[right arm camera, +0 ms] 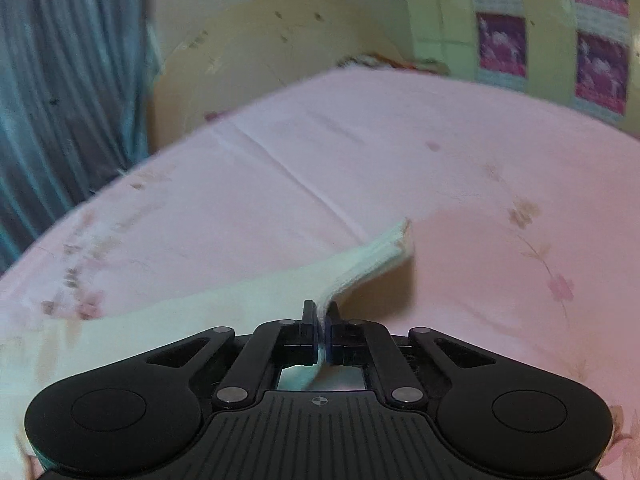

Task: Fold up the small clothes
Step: 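Grasp the sleeve cuff with the right gripper and fold it across the body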

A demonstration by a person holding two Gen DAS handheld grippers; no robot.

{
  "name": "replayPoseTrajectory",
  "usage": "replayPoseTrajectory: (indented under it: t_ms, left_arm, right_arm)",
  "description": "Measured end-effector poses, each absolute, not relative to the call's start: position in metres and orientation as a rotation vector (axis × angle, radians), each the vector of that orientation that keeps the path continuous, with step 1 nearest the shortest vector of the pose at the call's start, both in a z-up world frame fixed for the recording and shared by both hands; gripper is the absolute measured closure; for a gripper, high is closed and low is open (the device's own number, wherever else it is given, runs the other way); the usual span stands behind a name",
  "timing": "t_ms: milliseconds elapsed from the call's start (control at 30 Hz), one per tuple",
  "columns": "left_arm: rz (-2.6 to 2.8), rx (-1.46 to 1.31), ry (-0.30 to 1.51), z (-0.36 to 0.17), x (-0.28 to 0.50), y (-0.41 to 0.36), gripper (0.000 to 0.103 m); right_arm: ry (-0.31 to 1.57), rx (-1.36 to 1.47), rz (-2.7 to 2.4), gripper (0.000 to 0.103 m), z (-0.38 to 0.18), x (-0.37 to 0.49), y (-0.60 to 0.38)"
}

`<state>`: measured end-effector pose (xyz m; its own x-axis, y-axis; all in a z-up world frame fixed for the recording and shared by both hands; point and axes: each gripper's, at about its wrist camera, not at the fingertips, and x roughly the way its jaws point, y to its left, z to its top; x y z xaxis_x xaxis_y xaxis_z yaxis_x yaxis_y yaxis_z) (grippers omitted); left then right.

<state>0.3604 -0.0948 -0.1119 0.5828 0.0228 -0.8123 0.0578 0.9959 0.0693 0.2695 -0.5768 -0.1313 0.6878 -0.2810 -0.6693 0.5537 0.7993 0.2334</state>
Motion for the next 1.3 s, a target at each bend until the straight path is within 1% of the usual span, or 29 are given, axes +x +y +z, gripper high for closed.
replayPoseTrajectory:
  t_ms: [167, 400, 500, 633, 800, 833, 867, 900, 933, 967, 1067, 1167, 1200, 1300]
  left_arm:
    - [-0.002, 0.080, 0.940, -0.106, 0.362, -0.077, 0.028]
    - [0.045, 0.041, 0.914, -0.095, 0.360, -0.034, 0.028]
    - [0.051, 0.026, 0.908, -0.092, 0.358, -0.014, 0.028]
    - [0.058, -0.011, 0.907, -0.088, 0.357, 0.011, 0.028]
    - [0.027, -0.022, 0.910, -0.088, 0.359, 0.027, 0.028]
    - [0.015, -0.025, 0.912, -0.089, 0.360, 0.027, 0.028]
    - [-0.004, -0.033, 0.914, -0.089, 0.362, 0.026, 0.028]
    - [-0.021, -0.043, 0.916, -0.090, 0.361, 0.027, 0.026]
    - [-0.039, -0.055, 0.919, -0.091, 0.361, 0.025, 0.024]
    - [-0.062, -0.068, 0.925, -0.092, 0.362, 0.022, 0.023]
    - [-0.145, -0.097, 0.960, -0.100, 0.368, 0.006, 0.020]
    - [-0.200, -0.134, 0.994, -0.112, 0.377, -0.014, 0.020]
    - [-0.231, -0.154, 1.013, -0.117, 0.381, -0.020, 0.022]
    - [-0.251, -0.179, 1.065, -0.133, 0.391, -0.035, 0.032]
  right_arm:
    - [0.602, 0.383, -0.331, 0.101, -0.100, 0.287, -0.532]
    - [0.570, 0.341, -0.027, 0.101, -0.069, 0.330, -0.412]
    - [0.598, 0.330, 0.090, 0.101, -0.071, 0.346, -0.351]
    - [0.678, 0.300, 0.221, 0.101, -0.090, 0.362, -0.273]
    - [0.768, 0.270, 0.301, 0.100, -0.119, 0.366, -0.214]
    - [0.780, 0.255, 0.305, 0.097, -0.122, 0.365, -0.211]
    - [0.791, 0.250, 0.311, 0.077, -0.123, 0.366, -0.207]
    - [0.790, 0.263, 0.317, 0.047, -0.122, 0.364, -0.210]
    - [0.775, 0.272, 0.307, 0.038, -0.120, 0.362, -0.213]
    - [0.754, 0.274, 0.292, 0.036, -0.116, 0.356, -0.218]
    - [0.749, 0.259, 0.224, 0.036, -0.109, 0.349, -0.241]
    - [0.751, 0.219, 0.127, 0.036, -0.109, 0.329, -0.269]
    - [0.758, 0.210, 0.095, 0.036, -0.111, 0.323, -0.279]
    - [0.781, 0.211, 0.027, 0.035, -0.115, 0.305, -0.305]
